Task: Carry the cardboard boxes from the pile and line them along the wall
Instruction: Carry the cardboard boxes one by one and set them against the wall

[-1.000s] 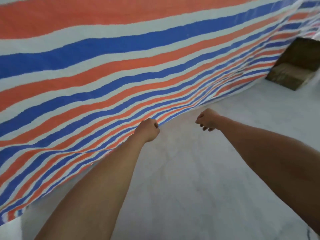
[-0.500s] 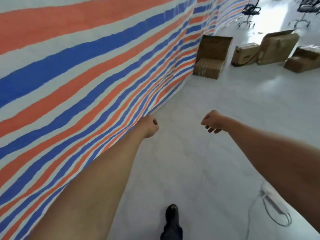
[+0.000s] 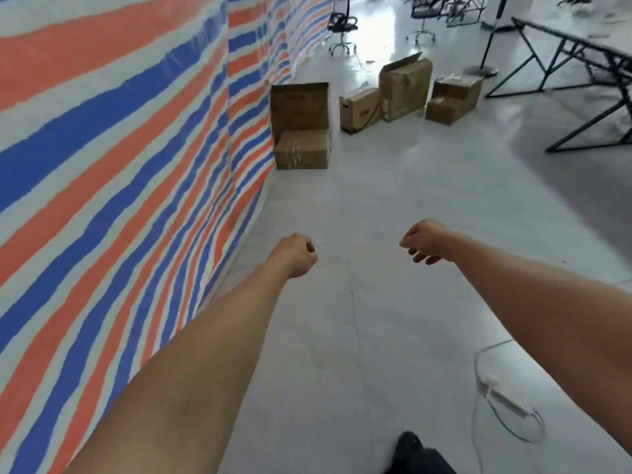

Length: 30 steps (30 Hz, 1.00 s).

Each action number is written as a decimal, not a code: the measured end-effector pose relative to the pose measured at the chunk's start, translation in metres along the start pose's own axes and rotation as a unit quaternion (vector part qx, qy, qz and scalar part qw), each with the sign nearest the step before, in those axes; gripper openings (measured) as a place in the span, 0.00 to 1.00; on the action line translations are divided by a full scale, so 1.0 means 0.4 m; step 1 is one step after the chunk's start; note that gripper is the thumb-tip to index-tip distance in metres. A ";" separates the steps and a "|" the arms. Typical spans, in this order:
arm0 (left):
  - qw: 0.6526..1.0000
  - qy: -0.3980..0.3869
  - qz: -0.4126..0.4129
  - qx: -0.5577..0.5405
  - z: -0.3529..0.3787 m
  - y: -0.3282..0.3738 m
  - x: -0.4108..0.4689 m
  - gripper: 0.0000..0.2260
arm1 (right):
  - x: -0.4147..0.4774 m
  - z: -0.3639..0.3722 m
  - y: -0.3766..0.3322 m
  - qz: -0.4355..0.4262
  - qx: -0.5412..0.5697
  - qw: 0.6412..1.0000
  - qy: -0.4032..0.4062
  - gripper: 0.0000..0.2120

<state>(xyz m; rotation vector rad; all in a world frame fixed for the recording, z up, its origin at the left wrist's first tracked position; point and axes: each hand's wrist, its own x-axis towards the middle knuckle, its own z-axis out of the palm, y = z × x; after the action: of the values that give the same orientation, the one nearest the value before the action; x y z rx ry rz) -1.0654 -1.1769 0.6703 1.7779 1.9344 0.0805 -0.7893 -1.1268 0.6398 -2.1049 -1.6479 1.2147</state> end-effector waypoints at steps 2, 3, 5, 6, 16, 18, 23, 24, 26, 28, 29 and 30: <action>1.000 -0.009 0.008 0.008 0.011 0.051 0.124 0.10 | 0.104 -0.060 0.015 0.017 0.004 1.000 0.005 0.12; 1.000 -0.016 0.008 0.011 0.016 0.072 0.177 0.09 | 0.151 -0.081 0.021 0.021 0.005 1.000 0.005 0.12; 0.999 -0.021 0.009 0.022 0.024 0.132 0.316 0.10 | 0.282 -0.142 0.028 0.030 0.014 0.999 0.008 0.12; 0.999 -0.027 0.005 0.026 0.021 0.155 0.363 0.10 | 0.332 -0.165 0.028 0.035 0.015 0.999 0.004 0.13; 0.999 -0.045 0.005 0.001 -0.121 0.394 0.888 0.11 | 0.862 -0.480 -0.146 0.033 -0.006 0.999 -0.006 0.13; 0.999 -0.050 -0.010 0.002 -0.148 0.389 0.984 0.11 | 0.955 -0.504 -0.187 0.018 -0.003 1.000 -0.013 0.13; 0.997 -0.067 -0.035 0.012 -0.218 0.367 1.327 0.12 | 1.262 -0.558 -0.294 0.020 -0.017 0.999 -0.028 0.13; 0.997 -0.069 -0.032 0.008 -0.229 0.362 1.373 0.12 | 1.302 -0.567 -0.306 0.018 -0.018 0.999 -0.029 0.13; 0.997 -0.074 -0.030 0.007 -0.273 0.362 1.526 0.12 | 1.438 -0.601 -0.353 0.033 -0.015 0.999 -0.022 0.13; 0.996 -0.080 -0.026 0.005 -0.321 0.363 1.643 0.12 | 1.540 -0.632 -0.402 0.039 -0.013 0.999 -0.018 0.13; 0.996 -0.083 -0.030 0.006 -0.362 0.368 1.719 0.12 | 1.604 -0.656 -0.442 0.041 -0.008 0.999 -0.016 0.13; 0.996 -0.080 -0.028 0.004 -0.392 0.371 1.774 0.12 | 1.653 -0.675 -0.470 0.037 -0.004 0.999 -0.013 0.12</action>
<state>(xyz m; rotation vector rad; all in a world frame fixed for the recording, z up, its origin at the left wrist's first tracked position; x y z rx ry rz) -1.0029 -0.4388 0.6333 1.6801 1.8694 -0.0855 -0.7088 -0.3934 0.6142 -2.1823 -1.6007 1.2635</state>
